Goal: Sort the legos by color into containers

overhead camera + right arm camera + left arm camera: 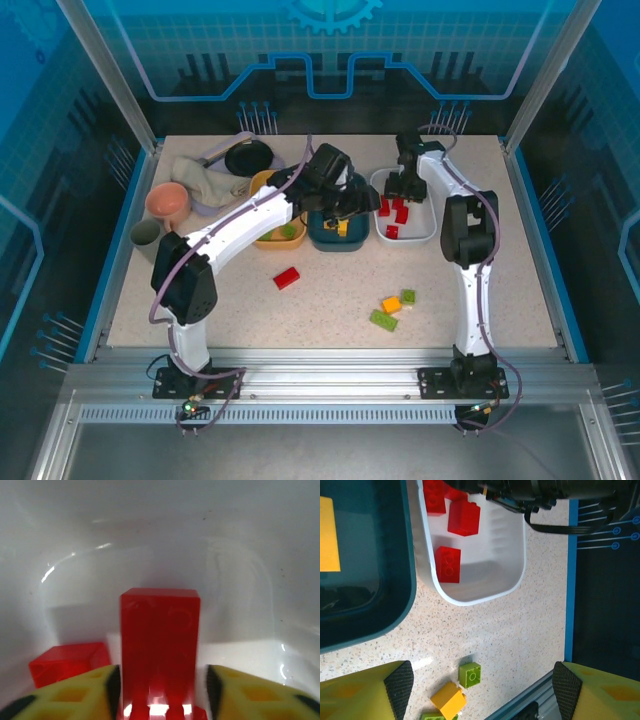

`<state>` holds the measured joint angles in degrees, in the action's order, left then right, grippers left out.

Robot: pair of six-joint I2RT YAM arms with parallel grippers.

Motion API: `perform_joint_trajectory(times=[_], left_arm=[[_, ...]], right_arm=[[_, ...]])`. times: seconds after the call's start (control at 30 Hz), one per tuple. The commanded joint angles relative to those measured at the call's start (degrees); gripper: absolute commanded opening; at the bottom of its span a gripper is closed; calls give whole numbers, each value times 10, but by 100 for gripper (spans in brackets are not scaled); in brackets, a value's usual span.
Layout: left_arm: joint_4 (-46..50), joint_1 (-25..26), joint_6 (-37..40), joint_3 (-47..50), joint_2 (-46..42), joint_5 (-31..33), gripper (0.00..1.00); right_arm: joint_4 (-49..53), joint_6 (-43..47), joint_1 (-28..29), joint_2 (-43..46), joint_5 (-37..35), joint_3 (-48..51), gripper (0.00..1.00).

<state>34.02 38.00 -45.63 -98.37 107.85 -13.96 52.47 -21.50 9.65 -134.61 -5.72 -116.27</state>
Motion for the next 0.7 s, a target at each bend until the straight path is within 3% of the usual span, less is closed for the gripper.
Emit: perform_joint_trajectory(times=[0.0, 0.13, 0.33, 0.67], left_arm=[[41, 16, 25, 24, -11, -18, 77], [63, 36, 31, 64, -26, -22, 77], [78, 72, -6, 126, -15, -61, 75], [63, 107, -277, 221, 5, -105, 71]], right_arm=[[13, 8, 10, 43, 5, -20, 63], [-3, 5, 32, 150, -4, 45, 64], [-24, -14, 84, 372, -33, 218, 64], [-6, -74, 226, 666, -77, 444, 67]])
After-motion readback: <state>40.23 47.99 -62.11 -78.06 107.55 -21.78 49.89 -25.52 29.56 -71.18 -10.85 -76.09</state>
